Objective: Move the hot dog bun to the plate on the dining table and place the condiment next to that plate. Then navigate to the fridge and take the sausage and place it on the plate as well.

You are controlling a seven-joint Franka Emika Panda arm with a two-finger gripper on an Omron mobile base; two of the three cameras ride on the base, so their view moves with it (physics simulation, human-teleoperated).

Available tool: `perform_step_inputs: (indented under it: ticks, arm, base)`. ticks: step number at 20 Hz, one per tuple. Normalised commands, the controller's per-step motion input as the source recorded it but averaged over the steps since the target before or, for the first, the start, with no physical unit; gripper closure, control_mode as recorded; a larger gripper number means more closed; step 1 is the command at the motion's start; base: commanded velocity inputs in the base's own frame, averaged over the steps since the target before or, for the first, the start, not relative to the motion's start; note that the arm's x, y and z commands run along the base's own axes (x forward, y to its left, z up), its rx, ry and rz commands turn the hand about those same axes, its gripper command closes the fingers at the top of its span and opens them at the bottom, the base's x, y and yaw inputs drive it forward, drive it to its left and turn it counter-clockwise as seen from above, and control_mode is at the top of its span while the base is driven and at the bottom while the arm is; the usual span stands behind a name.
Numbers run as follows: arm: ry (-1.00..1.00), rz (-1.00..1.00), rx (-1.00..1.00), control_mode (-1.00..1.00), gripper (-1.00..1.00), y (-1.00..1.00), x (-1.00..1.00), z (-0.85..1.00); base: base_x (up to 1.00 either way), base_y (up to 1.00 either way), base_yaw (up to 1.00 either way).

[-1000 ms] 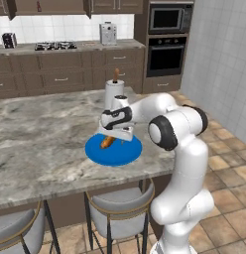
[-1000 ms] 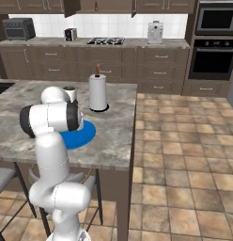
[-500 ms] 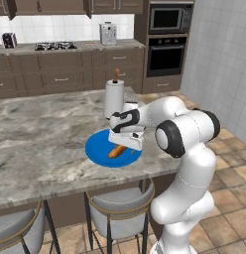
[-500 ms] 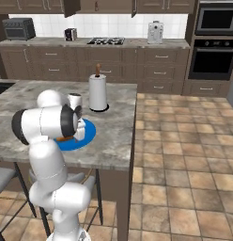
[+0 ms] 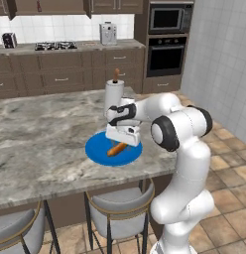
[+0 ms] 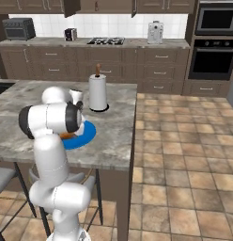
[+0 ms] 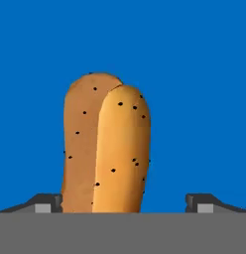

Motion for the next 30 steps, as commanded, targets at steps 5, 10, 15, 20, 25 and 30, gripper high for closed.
perform_step_inputs:
  ticks: [5,10,15,20,25,30]
  arm:
    - [-0.28,0.00,-0.09,-1.00,-1.00,0.06,-0.25,0.29]
    - [-0.33,0.00,-0.09,-1.00,-1.00,0.00,-0.32,0.58]
    - [-0.22,0.00,-0.03,-1.00,-1.00,-0.08,-0.42,0.74]
    - [-0.03,0.00,0.00,-1.00,-1.00,-0.34,-0.57,0.89]
    - [0.03,0.00,0.00,-1.00,-1.00,-0.39,-0.70,0.99]
    - [0.11,0.02,-0.01,-1.00,-1.00,-0.26,-0.72,0.71]
  base:
    - [0.00,0.00,0.00]
    - [0.00,0.00,0.00]
    - [0.00,0.00,0.00]
    - [0.00,0.00,0.00]
    - [0.00,0.00,0.00]
    - [0.00,0.00,0.00]
